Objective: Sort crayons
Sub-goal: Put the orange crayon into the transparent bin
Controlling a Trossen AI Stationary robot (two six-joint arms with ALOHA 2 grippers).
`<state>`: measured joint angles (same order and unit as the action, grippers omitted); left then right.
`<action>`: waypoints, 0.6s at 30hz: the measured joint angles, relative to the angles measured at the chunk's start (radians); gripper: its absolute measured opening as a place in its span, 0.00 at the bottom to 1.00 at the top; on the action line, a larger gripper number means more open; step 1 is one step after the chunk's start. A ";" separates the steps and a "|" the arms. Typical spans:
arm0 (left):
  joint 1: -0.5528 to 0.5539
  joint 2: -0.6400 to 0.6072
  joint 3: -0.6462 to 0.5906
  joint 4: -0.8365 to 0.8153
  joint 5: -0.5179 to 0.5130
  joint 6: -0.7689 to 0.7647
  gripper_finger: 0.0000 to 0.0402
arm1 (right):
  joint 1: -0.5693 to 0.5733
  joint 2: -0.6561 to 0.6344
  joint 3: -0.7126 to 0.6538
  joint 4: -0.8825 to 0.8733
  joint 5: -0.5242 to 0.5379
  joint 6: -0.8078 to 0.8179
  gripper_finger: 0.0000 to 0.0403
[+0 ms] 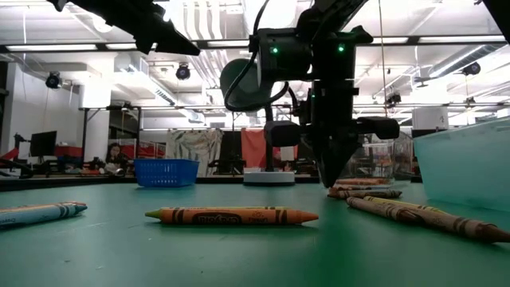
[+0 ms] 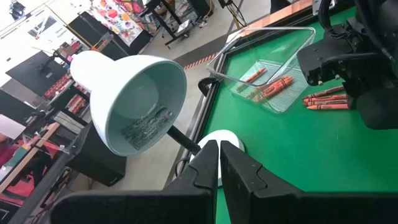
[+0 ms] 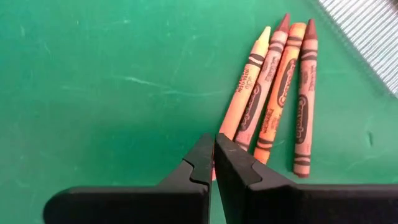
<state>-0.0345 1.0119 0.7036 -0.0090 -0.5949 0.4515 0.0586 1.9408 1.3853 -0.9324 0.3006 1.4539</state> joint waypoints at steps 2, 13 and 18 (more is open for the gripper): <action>0.000 0.000 0.000 0.000 0.000 0.000 0.00 | 0.000 0.000 0.000 0.000 -0.016 -0.001 0.02; 0.000 0.000 0.000 0.000 0.000 0.000 0.00 | 0.010 0.000 0.039 -0.011 -0.057 -0.050 0.02; 0.000 0.000 0.000 0.000 0.000 0.000 0.00 | -0.006 -0.001 0.062 -0.064 -0.010 -0.068 0.02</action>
<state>-0.0345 1.0119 0.7036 -0.0090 -0.5949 0.4515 0.0528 1.9396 1.4471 -0.9969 0.2910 1.3855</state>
